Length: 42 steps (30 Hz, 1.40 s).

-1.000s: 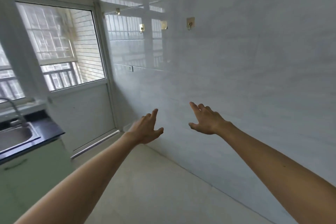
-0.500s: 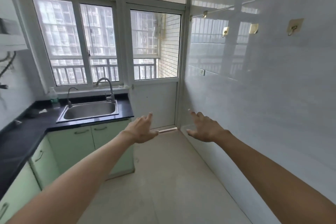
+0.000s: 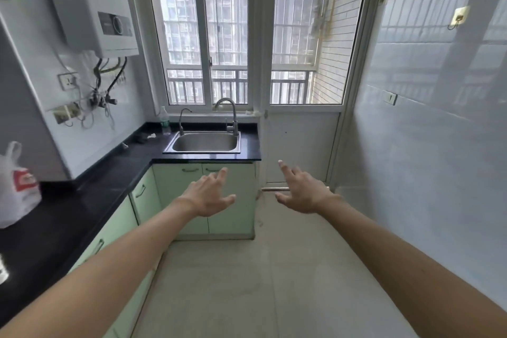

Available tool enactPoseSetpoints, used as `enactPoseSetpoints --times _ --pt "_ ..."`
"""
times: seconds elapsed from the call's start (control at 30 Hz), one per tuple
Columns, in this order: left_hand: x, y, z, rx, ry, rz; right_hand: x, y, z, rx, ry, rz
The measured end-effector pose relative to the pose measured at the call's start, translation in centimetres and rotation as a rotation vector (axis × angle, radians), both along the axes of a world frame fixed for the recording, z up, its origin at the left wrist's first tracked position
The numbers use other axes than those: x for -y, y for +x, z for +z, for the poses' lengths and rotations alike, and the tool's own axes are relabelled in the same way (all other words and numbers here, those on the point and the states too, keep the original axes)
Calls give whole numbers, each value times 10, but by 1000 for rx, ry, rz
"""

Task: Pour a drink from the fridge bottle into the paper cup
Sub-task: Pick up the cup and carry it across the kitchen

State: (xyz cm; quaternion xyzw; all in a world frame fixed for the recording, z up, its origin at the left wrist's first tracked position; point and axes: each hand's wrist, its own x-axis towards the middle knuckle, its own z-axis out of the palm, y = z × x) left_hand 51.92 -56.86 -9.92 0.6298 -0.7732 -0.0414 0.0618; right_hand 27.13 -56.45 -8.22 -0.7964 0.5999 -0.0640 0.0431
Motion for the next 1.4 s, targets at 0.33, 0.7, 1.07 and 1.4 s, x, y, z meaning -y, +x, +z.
enactPoseSetpoints --times 0.33,0.7,1.07,1.4 --pt "62 80 3 -5 -1 155 90 87 1 -24 -12 160" --pt "119 180 -2 12 2 306 179 189 -4 -13 -15 289" --pt "130 267 -16 15 15 601 262 305 -8 -18 -40 585" --pt "121 308 -31 -39 26 898 315 388 -21 -82 2 870"
